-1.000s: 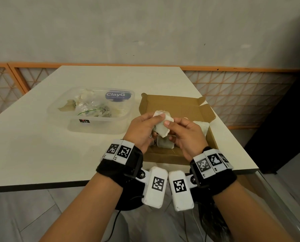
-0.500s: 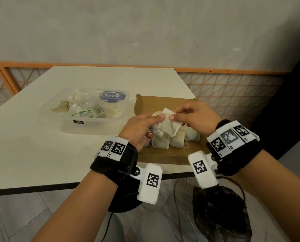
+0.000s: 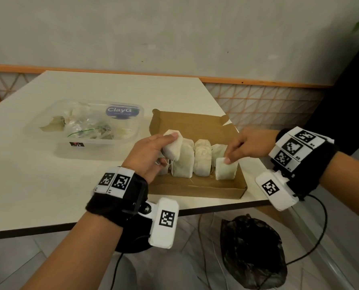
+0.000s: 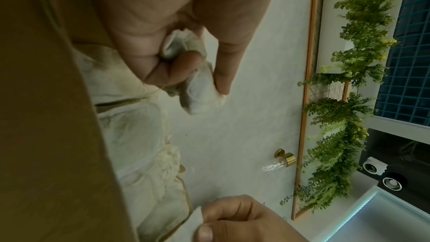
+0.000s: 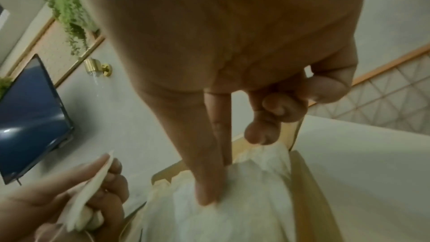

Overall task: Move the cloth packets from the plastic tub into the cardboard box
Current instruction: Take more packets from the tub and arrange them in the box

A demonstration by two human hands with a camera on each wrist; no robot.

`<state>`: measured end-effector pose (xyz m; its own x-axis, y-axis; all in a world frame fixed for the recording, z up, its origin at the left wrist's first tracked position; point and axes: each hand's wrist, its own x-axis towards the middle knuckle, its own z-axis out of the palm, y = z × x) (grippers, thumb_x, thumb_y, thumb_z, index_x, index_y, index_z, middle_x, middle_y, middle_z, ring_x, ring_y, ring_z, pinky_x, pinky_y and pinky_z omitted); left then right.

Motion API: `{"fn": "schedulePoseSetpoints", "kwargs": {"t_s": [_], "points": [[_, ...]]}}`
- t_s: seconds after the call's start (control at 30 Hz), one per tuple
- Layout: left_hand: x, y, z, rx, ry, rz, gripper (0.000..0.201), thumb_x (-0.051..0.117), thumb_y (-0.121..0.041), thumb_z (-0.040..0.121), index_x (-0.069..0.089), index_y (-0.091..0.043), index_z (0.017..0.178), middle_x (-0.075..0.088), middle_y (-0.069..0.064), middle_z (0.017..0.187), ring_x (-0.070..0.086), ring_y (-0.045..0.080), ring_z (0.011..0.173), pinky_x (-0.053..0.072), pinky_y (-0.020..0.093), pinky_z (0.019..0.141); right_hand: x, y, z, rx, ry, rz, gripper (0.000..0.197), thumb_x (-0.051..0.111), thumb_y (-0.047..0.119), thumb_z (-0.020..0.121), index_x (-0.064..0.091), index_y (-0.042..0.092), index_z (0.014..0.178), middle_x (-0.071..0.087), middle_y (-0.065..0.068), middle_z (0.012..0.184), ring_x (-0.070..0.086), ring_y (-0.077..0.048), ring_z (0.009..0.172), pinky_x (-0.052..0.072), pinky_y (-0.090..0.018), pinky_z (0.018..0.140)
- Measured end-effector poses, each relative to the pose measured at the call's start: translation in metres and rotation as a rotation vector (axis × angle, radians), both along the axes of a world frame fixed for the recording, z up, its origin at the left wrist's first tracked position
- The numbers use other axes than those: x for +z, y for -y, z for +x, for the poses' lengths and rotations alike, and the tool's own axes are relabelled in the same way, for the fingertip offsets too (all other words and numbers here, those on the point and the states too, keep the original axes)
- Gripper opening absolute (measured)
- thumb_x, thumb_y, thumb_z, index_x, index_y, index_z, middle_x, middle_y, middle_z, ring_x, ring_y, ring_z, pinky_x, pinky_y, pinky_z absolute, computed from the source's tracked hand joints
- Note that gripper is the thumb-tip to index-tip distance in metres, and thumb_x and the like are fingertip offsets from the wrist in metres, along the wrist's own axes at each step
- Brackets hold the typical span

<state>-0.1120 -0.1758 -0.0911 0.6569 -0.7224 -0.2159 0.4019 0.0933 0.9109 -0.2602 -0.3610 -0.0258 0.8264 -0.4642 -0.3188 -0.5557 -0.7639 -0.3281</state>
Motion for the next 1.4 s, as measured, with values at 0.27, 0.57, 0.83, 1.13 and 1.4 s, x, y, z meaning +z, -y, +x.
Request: {"fn": "schedulePoseSetpoints", "kwargs": {"t_s": [0.27, 0.57, 0.83, 1.13, 1.4], "points": [[0.001, -0.001, 0.001, -0.007, -0.012, 0.007, 0.016, 0.071, -0.027, 0.082, 0.07, -0.013, 0.089, 0.058, 0.003, 0.084, 0.043, 0.012, 0.07, 0.032, 0.016, 0.042, -0.024, 0.01, 0.015, -0.124, 0.1, -0.093, 0.019, 0.072, 0.026, 0.078, 0.074, 0.02, 0.095, 0.069, 0.003, 0.098, 0.057, -0.013, 0.097, 0.042, -0.024, 0.084], [0.003, -0.002, -0.002, -0.034, -0.042, 0.044, 0.019, 0.068, -0.026, 0.084, 0.067, -0.011, 0.095, 0.057, 0.006, 0.089, 0.04, 0.016, 0.071, 0.031, 0.017, 0.041, -0.009, 0.003, -0.002, -0.096, 0.315, -0.171, 0.013, 0.071, 0.021, 0.079, 0.059, 0.024, 0.083, 0.047, 0.005, 0.066, 0.044, -0.009, 0.061, 0.036, -0.022, 0.058], [0.015, 0.0, -0.009, -0.072, -0.212, -0.005, 0.014, 0.058, -0.015, 0.091, 0.06, -0.008, 0.103, 0.061, 0.005, 0.087, 0.055, 0.009, 0.058, 0.036, 0.013, 0.037, -0.019, -0.016, -0.007, 0.177, 0.013, -0.27, 0.018, 0.059, 0.02, 0.087, 0.068, 0.026, 0.102, 0.057, 0.012, 0.094, 0.047, 0.002, 0.074, 0.031, -0.006, 0.062], [0.028, 0.006, -0.02, -0.174, 0.004, 0.083, 0.015, 0.059, -0.019, 0.091, 0.064, -0.011, 0.103, 0.062, 0.006, 0.095, 0.054, 0.011, 0.072, 0.038, 0.013, 0.04, -0.005, -0.053, 0.028, -0.021, 0.593, 0.303, 0.031, 0.075, 0.026, 0.073, 0.067, 0.014, 0.101, 0.067, -0.009, 0.086, 0.063, -0.017, 0.077, 0.051, -0.03, 0.083], [0.027, -0.02, 0.001, -0.092, -0.111, -0.191, 0.053, 0.026, 0.012, 0.091, 0.041, -0.018, 0.131, 0.068, 0.016, 0.112, 0.066, 0.025, 0.105, 0.056, 0.033, 0.077, 0.003, -0.051, 0.024, -0.053, 0.631, 0.417, 0.004, 0.07, 0.008, 0.078, 0.068, 0.011, 0.079, 0.066, -0.005, 0.074, 0.059, -0.012, 0.066, 0.048, -0.023, 0.072]]}}
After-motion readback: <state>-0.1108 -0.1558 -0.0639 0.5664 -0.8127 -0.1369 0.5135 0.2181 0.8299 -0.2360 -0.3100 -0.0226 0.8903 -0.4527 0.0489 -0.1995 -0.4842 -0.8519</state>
